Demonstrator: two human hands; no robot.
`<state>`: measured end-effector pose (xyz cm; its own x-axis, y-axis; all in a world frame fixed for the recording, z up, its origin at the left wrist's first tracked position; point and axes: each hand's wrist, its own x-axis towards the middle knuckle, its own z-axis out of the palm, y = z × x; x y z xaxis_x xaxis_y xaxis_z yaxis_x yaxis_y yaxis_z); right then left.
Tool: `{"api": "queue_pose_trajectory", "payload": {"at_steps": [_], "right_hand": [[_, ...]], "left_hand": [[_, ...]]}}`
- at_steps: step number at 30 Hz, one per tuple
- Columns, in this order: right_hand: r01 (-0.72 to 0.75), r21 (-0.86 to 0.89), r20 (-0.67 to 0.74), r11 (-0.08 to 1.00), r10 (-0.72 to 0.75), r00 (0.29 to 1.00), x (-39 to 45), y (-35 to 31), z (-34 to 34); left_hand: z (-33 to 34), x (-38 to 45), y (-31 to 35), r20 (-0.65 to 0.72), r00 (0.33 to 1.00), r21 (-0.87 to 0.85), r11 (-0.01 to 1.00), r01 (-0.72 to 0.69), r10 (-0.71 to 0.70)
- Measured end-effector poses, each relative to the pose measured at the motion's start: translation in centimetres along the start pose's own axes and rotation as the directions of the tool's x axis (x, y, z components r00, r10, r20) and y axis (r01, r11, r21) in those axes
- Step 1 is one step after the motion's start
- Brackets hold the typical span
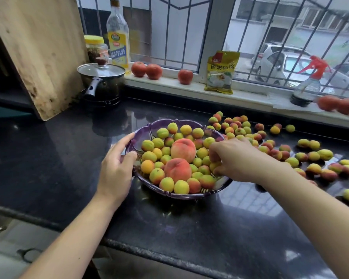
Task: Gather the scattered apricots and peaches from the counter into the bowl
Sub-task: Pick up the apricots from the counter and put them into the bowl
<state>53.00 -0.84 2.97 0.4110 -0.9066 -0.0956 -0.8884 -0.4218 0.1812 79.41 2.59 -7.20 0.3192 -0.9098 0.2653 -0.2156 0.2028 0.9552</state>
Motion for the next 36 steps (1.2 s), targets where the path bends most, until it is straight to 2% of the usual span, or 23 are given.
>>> {"api": "queue_pose_trajectory", "payload": {"at_steps": [2,4,5,7,9,10,12,15,17,19,21,26,29,33,36], "right_hand": [[-0.009,0.129,-0.063,0.992,0.017,0.998,-0.5,0.4,0.2],[-0.028,0.440,-0.257,0.898,0.155,0.954,-1.6,1.2,0.8],[-0.027,0.582,-0.366,0.813,0.291,0.884,-2.4,1.7,1.4],[-0.041,0.734,-0.476,0.678,0.556,0.681,-4.0,3.0,3.4],[-0.149,0.735,-0.502,0.661,0.679,0.536,-5.4,4.4,6.2],[-0.214,0.729,-0.493,0.650,0.716,0.495,-6.0,5.0,7.5],[-0.301,0.739,-0.439,0.603,0.769,0.465,-6.8,5.7,9.4],[-0.412,0.707,-0.372,0.575,0.798,0.474,-7.0,6.1,10.0],[-0.476,0.630,-0.339,0.613,0.769,0.541,-6.8,5.6,9.9],[-0.482,0.584,-0.306,0.653,0.727,0.615,-6.7,5.0,9.8],[-0.476,0.550,-0.299,0.686,0.694,0.655,-6.6,4.5,9.9],[-0.531,0.503,-0.219,0.682,0.695,0.685,-6.7,3.8,9.3],[-0.510,0.540,-0.204,0.669,0.692,0.692,-6.7,3.8,9.2],[-0.336,0.755,-0.230,0.563,0.707,0.668,-6.5,3.6,9.2],[-0.172,0.917,-0.148,0.359,0.709,0.689,-6.4,3.4,9.0]], "left_hand": [[-0.1,-0.1,0.0,0.006,1.000,0.008,1.000,0.006,-0.006],[-0.2,-0.1,0.1,0.024,1.000,0.013,1.000,0.012,-0.012],[-0.2,-0.1,0.1,0.036,0.999,0.017,1.000,0.016,-0.017],[-0.2,0.0,0.0,0.060,0.998,0.019,1.000,0.025,-0.026],[-0.2,0.0,0.0,0.081,0.996,0.005,0.999,0.040,-0.040],[0.0,0.0,0.1,0.090,0.995,-0.004,0.999,0.042,-0.041],[0.1,-0.1,0.4,0.092,0.995,-0.019,0.999,0.034,-0.032],[0.2,-0.3,0.7,0.083,0.996,-0.031,0.999,0.027,-0.024],[0.1,-0.4,0.7,0.079,0.996,-0.035,0.999,0.030,-0.028],[0.0,-0.3,0.6,0.075,0.997,-0.031,0.999,0.035,-0.033],[0.0,-0.4,0.7,0.067,0.997,-0.030,0.999,0.034,-0.032],[0.1,-0.7,1.2,0.064,0.997,-0.026,0.999,0.035,-0.033],[0.1,-0.7,1.2,0.062,0.998,-0.027,0.999,0.031,-0.029],[0.2,-0.7,1.2,0.054,0.998,-0.025,0.999,0.022,-0.020],[0.1,-0.7,1.2,0.049,0.999,-0.026,0.999,0.025,-0.024]]}}
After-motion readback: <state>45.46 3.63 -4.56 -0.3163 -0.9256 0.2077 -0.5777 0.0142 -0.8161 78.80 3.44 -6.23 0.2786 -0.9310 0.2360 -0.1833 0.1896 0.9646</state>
